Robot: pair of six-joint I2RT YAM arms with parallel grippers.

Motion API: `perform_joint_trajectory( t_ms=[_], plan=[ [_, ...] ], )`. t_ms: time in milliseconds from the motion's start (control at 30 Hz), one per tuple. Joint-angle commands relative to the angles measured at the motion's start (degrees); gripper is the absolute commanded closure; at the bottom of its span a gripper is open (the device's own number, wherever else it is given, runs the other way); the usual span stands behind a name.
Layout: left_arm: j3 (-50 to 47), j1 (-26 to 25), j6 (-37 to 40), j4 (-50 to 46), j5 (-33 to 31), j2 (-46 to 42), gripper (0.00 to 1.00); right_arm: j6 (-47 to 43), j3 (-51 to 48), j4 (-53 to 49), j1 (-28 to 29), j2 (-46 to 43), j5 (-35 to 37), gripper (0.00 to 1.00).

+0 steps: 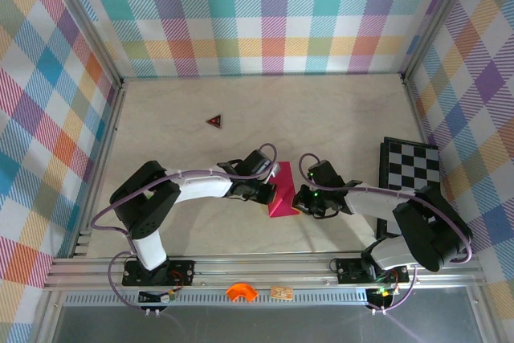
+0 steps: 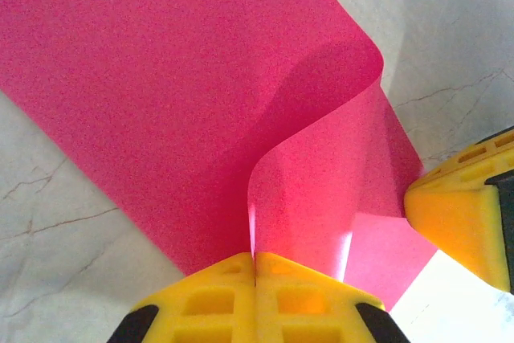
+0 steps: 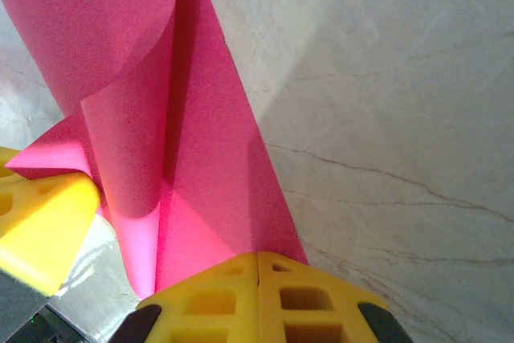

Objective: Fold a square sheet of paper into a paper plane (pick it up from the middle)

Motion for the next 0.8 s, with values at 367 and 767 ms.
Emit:
perform_joint_trajectory(
  t_ms=[367,767],
  plan=[
    [0.44,0.58,-3.12,-2.34,-0.91,-0.33,0.99,-1.07,0.33,-4.66,0.22,0.13,1.63,0.96],
    [0.94,0.62,-1.61,-1.46,-1.53,0.63,0.99,-1.12,0.33,-4.77,0.22,0.01,1.64,0.96]
  ],
)
